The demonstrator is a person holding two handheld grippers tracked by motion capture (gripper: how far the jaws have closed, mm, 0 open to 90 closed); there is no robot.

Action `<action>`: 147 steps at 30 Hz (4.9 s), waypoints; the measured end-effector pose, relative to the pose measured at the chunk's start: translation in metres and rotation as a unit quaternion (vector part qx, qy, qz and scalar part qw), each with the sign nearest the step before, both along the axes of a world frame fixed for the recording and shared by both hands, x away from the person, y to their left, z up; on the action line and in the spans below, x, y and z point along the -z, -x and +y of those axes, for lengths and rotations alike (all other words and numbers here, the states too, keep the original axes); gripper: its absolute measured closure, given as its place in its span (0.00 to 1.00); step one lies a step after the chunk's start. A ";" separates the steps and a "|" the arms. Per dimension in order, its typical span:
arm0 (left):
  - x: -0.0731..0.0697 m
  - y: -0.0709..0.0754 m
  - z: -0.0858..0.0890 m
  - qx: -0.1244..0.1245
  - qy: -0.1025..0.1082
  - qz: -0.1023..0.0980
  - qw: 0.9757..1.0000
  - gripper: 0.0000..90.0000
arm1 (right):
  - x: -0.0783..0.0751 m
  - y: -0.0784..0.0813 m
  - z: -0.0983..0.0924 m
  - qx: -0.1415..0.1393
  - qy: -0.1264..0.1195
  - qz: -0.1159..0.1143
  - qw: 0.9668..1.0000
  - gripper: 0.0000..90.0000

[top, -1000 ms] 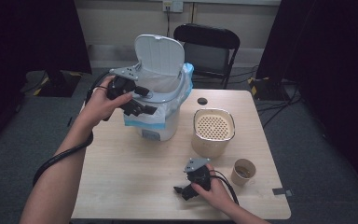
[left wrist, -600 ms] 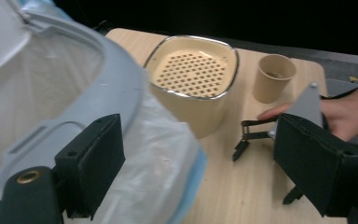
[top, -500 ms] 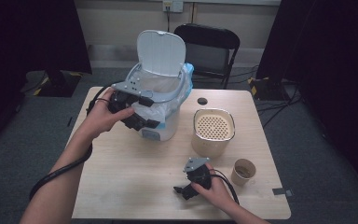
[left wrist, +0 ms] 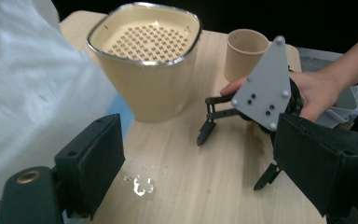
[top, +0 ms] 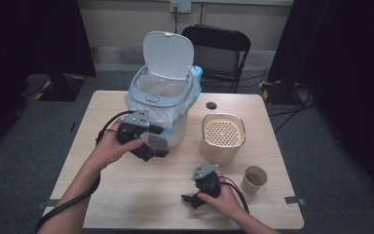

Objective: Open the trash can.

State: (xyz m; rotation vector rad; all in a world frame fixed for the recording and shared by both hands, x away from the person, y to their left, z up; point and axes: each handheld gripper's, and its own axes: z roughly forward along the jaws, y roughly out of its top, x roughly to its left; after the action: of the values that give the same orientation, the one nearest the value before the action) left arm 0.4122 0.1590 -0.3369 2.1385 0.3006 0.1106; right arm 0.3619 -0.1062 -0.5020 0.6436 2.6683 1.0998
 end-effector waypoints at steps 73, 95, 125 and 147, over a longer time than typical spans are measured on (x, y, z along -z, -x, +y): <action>0.165 0.034 -0.010 0.020 -0.083 0.007 0.996 0.07 | -0.021 -0.008 -0.015 -0.048 0.004 0.008 0.999 0.16; 0.165 0.035 -0.014 0.029 -0.096 0.010 0.995 0.00 | -0.086 -0.024 -0.051 -0.027 -0.047 -0.007 0.998 0.16; 0.165 0.035 -0.014 0.028 -0.093 0.009 0.995 0.00 | -0.107 -0.015 -0.127 0.003 -0.023 -0.007 1.000 0.16; 0.166 0.035 -0.014 0.029 -0.092 0.009 0.995 0.00 | -0.098 -0.007 -0.170 0.041 -0.019 -0.012 0.999 0.16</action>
State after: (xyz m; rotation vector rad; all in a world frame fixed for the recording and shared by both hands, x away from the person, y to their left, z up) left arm 0.3769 0.1451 -0.5025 2.3299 0.2461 0.0893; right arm 0.3690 -0.2765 -0.4045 0.7365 2.5822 1.1309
